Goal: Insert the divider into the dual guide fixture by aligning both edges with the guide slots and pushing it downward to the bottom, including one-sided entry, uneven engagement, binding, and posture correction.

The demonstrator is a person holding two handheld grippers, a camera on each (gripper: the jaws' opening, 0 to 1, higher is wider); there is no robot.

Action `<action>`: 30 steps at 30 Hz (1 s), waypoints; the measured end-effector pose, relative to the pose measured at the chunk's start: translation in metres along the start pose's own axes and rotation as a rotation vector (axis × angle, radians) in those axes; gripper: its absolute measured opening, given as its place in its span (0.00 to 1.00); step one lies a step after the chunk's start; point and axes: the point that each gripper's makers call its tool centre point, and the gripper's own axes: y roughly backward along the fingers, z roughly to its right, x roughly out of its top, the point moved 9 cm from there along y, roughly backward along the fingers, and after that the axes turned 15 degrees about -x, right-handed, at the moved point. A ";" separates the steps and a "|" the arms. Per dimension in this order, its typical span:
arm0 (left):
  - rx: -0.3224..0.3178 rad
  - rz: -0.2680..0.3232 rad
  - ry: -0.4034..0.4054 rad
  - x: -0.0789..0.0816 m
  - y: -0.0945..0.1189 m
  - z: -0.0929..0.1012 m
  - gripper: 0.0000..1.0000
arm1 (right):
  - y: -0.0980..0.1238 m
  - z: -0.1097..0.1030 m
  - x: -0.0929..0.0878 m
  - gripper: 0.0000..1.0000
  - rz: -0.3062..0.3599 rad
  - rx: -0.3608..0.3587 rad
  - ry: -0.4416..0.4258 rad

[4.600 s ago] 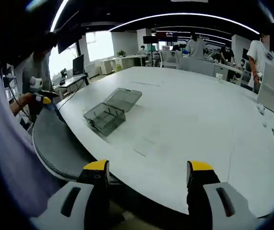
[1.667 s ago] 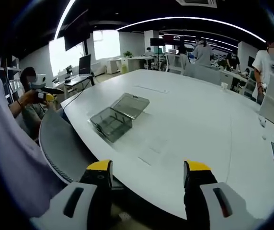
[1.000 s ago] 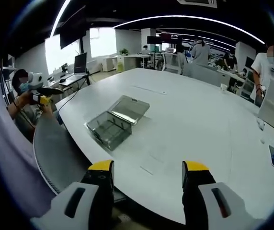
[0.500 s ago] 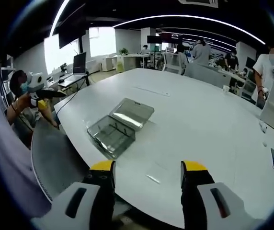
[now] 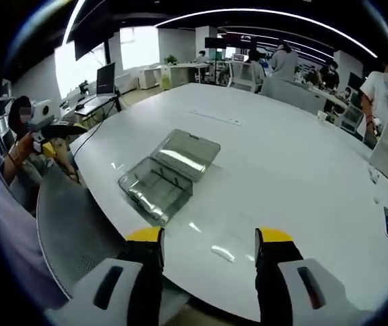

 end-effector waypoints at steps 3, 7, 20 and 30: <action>-0.009 0.004 0.000 0.001 -0.001 0.001 0.77 | -0.005 -0.004 0.001 0.51 -0.011 -0.004 -0.019; -0.021 -0.004 -0.005 0.003 -0.002 0.002 0.77 | -0.012 -0.006 0.000 0.51 -0.040 -0.028 -0.046; -0.040 -0.017 -0.008 0.000 -0.004 0.004 0.77 | -0.028 -0.010 -0.005 0.48 -0.086 -0.067 -0.136; -0.044 -0.017 -0.011 -0.001 -0.007 0.008 0.77 | -0.046 0.000 -0.002 0.45 -0.145 -0.089 -0.244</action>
